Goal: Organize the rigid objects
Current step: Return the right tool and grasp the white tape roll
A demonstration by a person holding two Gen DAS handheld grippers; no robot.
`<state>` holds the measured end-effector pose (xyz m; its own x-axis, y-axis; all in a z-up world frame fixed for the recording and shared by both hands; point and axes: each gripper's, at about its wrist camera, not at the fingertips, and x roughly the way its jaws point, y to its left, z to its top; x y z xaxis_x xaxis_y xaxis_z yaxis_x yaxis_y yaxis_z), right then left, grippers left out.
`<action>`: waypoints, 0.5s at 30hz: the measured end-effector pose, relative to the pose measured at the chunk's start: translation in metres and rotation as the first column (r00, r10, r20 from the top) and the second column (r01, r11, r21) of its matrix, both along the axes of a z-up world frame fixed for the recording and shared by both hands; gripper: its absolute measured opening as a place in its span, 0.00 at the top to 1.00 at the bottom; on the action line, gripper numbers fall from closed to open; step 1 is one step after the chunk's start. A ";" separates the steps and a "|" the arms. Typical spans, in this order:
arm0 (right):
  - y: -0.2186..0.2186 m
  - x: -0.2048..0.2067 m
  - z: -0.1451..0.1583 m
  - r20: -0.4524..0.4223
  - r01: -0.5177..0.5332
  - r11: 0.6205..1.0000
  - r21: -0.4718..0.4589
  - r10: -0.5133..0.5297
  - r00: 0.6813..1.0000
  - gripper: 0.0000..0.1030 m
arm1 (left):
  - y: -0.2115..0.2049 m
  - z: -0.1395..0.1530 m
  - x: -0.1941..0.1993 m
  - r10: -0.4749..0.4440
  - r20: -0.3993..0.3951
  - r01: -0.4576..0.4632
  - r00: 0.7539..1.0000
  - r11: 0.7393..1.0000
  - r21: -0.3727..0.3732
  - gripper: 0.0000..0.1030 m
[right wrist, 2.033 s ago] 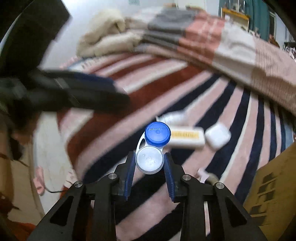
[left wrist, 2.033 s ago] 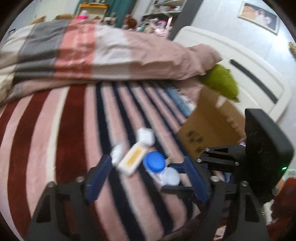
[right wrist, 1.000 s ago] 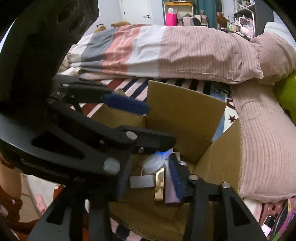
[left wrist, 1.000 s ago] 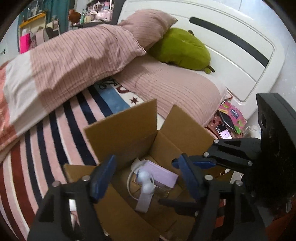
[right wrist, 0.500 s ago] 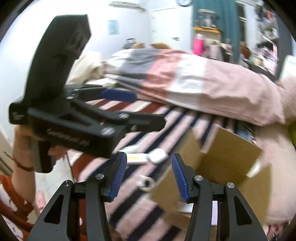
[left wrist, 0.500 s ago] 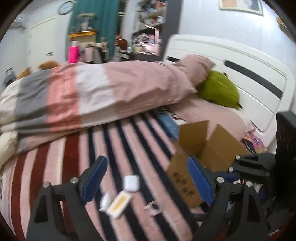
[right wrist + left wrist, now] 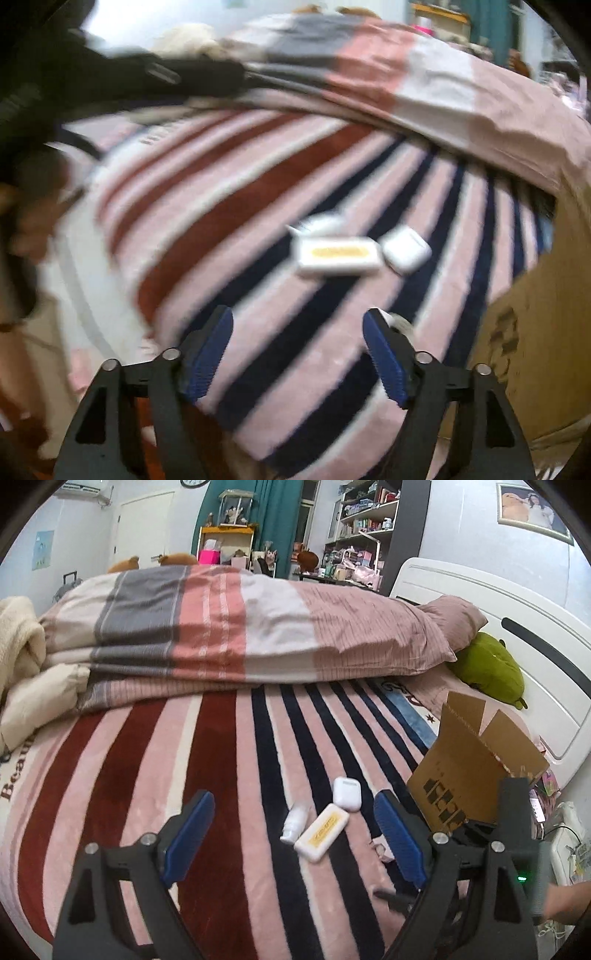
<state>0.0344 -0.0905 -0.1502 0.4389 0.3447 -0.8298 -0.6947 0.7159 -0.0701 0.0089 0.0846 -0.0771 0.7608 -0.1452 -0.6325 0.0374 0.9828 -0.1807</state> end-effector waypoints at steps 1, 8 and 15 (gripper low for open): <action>-0.004 0.005 -0.012 0.019 0.052 0.998 -0.033 -0.051 0.999 0.31 | 0.000 -0.002 0.000 -0.003 -0.003 0.003 1.000 1.000 -0.005 0.16; -0.028 0.032 -0.041 0.020 0.176 0.983 -0.054 -0.175 0.984 0.31 | -0.006 -0.010 0.003 -0.007 -0.017 0.007 1.000 1.000 0.018 0.16; -0.022 0.025 -0.041 0.038 0.144 0.989 -0.027 -0.143 0.989 0.63 | -0.014 -0.009 0.006 -0.018 -0.024 0.019 1.000 0.999 0.029 0.16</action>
<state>0.0591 -0.1126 -0.1915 0.5115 0.2517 -0.8216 -0.5817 0.8051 -0.1155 0.0148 0.0709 -0.0861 0.7426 -0.1406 -0.6548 0.0518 0.9869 -0.1530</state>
